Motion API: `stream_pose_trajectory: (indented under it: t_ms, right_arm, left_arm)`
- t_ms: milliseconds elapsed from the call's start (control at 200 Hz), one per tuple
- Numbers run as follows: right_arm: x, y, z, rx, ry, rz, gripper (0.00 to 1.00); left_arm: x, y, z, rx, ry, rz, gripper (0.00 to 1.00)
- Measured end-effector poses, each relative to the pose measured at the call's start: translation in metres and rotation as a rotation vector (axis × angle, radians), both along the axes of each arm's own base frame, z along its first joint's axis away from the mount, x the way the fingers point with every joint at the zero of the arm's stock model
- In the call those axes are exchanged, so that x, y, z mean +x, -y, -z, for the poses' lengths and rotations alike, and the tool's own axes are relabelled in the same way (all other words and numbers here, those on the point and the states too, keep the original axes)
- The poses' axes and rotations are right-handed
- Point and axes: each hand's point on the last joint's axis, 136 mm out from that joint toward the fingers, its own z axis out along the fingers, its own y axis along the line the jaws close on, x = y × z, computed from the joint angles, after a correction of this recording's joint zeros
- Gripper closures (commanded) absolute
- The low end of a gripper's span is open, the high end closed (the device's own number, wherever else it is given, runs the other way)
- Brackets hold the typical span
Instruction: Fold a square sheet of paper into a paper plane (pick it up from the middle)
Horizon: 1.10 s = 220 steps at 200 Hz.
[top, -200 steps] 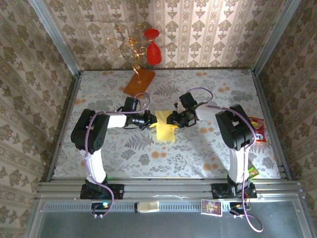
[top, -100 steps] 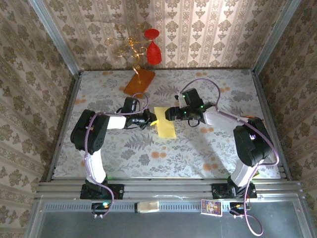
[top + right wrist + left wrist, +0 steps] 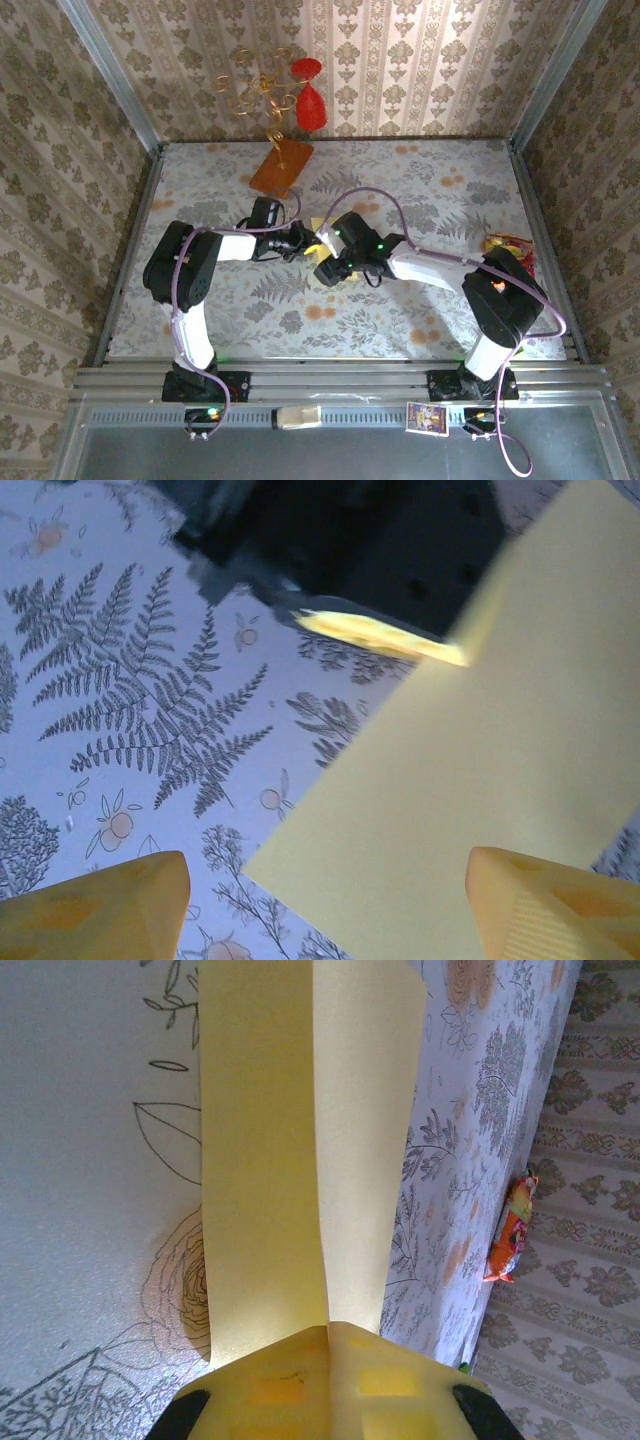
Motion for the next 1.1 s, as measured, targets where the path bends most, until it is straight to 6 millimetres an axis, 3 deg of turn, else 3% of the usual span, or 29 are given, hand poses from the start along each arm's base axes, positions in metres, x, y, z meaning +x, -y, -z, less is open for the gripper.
stream_pose_trajectory:
  t_ms: [170,390,585,715,1100]
  right_arm:
    - [-0.009,-0.009,0.019,-0.134,0.078,-0.059,0.24]
    - [0.005,0.005,0.034,-0.263,0.142,-0.032,0.26]
    - [0.011,0.012,0.032,-0.298,0.18,-0.017,0.32]
    - [0.014,0.015,0.025,-0.293,0.193,-0.007,0.43]
    - [0.017,0.021,0.009,-0.252,0.205,0.0,0.61]
  left_arm:
    - [0.0,0.0,-0.001,-0.001,0.002,0.0,0.97]
    - [0.001,0.0,-0.002,-0.002,0.005,0.0,0.97]
    - [0.001,0.0,-0.002,-0.002,0.005,0.0,0.96]
    - [0.001,0.0,-0.002,-0.002,0.005,0.0,0.96]
    - [-0.001,-0.001,-0.001,0.004,-0.009,0.0,0.96]
